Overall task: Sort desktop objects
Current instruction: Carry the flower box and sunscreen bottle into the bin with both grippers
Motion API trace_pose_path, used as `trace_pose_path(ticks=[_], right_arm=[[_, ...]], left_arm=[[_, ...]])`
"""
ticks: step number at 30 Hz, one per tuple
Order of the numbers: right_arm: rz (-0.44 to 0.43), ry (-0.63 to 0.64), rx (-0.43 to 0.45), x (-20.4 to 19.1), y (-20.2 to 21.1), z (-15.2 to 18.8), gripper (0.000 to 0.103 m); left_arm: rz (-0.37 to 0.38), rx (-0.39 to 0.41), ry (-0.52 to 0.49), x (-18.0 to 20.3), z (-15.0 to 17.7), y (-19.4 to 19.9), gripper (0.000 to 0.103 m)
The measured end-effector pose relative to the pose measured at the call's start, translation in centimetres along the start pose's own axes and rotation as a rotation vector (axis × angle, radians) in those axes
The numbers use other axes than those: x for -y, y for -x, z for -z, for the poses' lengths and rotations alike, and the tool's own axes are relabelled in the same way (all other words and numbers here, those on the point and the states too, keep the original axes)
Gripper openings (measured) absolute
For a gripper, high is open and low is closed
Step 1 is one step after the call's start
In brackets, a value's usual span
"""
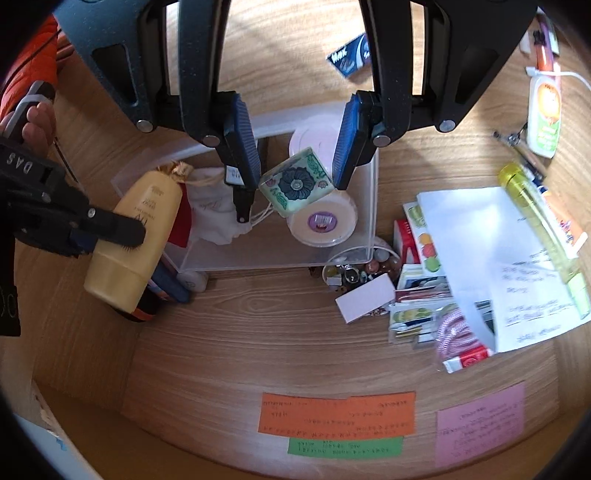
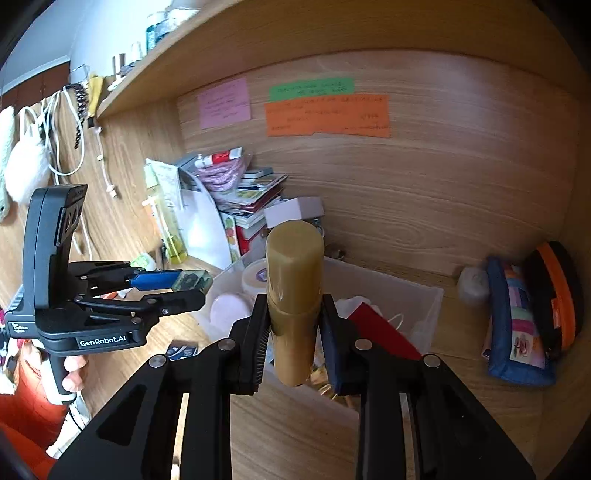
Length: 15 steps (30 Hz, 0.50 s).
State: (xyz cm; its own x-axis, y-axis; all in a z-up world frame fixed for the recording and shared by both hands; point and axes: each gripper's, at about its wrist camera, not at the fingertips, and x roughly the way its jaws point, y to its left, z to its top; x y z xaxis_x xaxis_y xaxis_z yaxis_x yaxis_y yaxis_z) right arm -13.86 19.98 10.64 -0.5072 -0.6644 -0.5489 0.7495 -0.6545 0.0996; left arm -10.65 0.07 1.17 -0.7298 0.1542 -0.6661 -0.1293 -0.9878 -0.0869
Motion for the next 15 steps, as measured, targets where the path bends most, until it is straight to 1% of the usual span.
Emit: trace_pose_path(ticks=[4, 9, 11, 15], right_arm=[[-0.02, -0.02, -0.028, 0.8, -1.7, 0.2, 0.024], [-0.035, -0.035, -0.067, 1.5, -3.9, 0.9, 0.024], [-0.05, -0.043, -0.08, 1.8, -4.5, 1.1, 0.024], [-0.054, -0.034, -0.105, 1.9, -5.5, 1.8, 0.024]], left_arm=[[0.019, -0.023, 0.0, 0.0, -0.7, -1.9, 0.04], [0.026, -0.064, -0.012, 0.3, -0.9, -4.5, 0.04], [0.032, -0.077, -0.015, 0.4, -0.8, -5.3, 0.04], [0.05, -0.089, -0.016, 0.4, -0.7, -6.1, 0.04]])
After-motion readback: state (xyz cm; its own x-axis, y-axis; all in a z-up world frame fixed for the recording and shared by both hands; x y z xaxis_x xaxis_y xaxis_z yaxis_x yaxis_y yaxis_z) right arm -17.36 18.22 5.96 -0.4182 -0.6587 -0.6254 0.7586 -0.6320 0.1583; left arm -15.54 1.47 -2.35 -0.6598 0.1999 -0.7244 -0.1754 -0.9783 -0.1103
